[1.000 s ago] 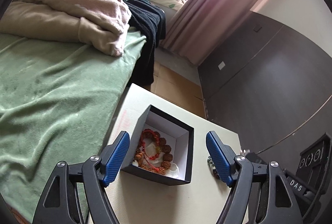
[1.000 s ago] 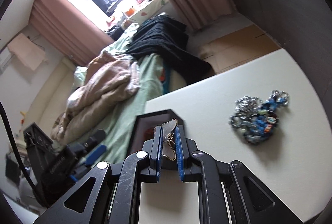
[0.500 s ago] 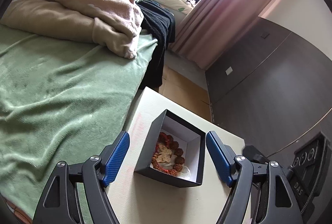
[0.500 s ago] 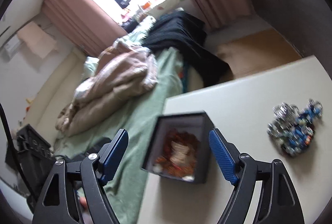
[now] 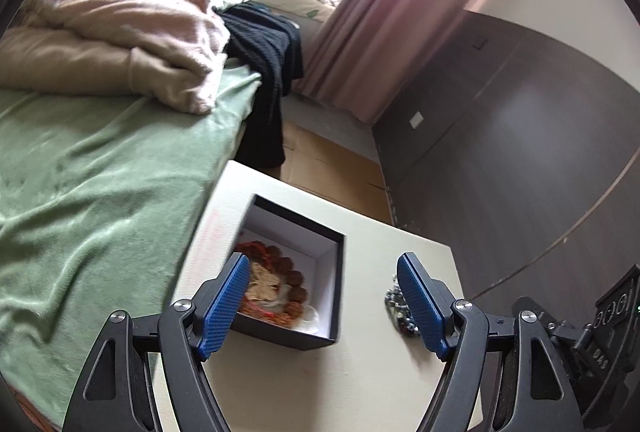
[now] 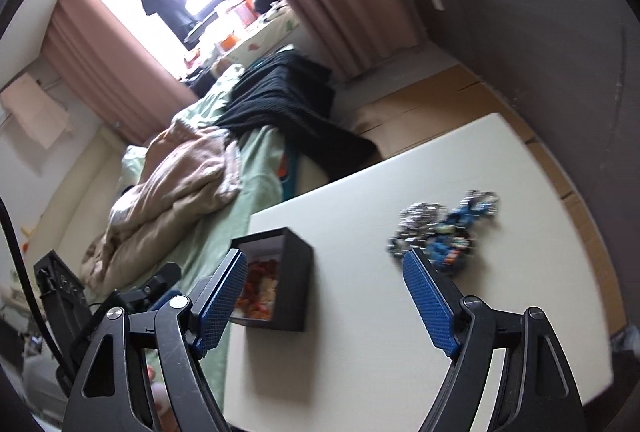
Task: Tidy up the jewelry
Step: 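Move the right gripper back to the blue beaded strands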
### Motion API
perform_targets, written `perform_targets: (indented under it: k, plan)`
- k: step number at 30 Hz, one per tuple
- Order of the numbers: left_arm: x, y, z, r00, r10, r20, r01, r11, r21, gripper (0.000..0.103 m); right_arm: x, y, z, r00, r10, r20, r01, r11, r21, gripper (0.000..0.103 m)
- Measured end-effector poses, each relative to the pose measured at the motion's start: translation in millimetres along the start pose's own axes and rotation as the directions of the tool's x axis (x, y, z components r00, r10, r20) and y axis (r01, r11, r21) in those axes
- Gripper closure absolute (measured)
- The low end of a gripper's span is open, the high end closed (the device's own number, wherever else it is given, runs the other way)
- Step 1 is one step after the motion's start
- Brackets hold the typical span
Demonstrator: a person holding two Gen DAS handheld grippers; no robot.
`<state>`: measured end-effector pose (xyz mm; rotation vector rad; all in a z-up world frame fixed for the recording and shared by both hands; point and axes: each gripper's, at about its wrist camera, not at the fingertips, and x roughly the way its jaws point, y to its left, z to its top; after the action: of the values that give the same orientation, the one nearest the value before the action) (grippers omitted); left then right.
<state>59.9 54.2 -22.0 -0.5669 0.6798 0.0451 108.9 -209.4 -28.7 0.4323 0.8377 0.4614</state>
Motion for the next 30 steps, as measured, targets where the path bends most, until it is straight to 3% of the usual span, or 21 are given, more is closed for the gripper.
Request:
perform_targets:
  k: [7, 15, 19, 26, 30]
  plan:
    - [10.7, -51.4, -2.8, 0.996, 0.031, -0.082, -0.020, 0.991, 0.132, 0.026, -25.6, -29.9, 1.6, 0.999, -0.018, 0.028, 0.016, 0.997, 0.076, 0.018]
    - [58.5, -103.6, -25.1, 0.967, 0.046, -0.251, 0.012, 0.974, 0.228, 0.026, -37.6, -66.5, 11.1, 0.997, -0.073, -0.007, 0.073, 0.986, 0.149, 0.018]
    - [73.9, -116.3, -38.8, 0.967, 0.021, -0.255, 0.043, 0.969, 0.242, 0.030, -39.8, -81.3, 14.2, 0.995, -0.100, -0.020, 0.102, 0.981, 0.168, 0.018]
    - [108.8, -124.3, -51.3, 0.954, 0.019, -0.301, 0.037, 0.983, 0.179, 0.051, -29.3, -115.9, 16.9, 0.989, -0.127, -0.072, 0.142, 0.952, 0.270, 0.021]
    - [125.8, -131.1, -56.1, 0.947, 0.026, -0.319, 0.036, 0.982, 0.187, 0.053, -18.7, -124.8, 19.6, 0.987, -0.126, -0.103, 0.149, 0.950, 0.274, 0.027]
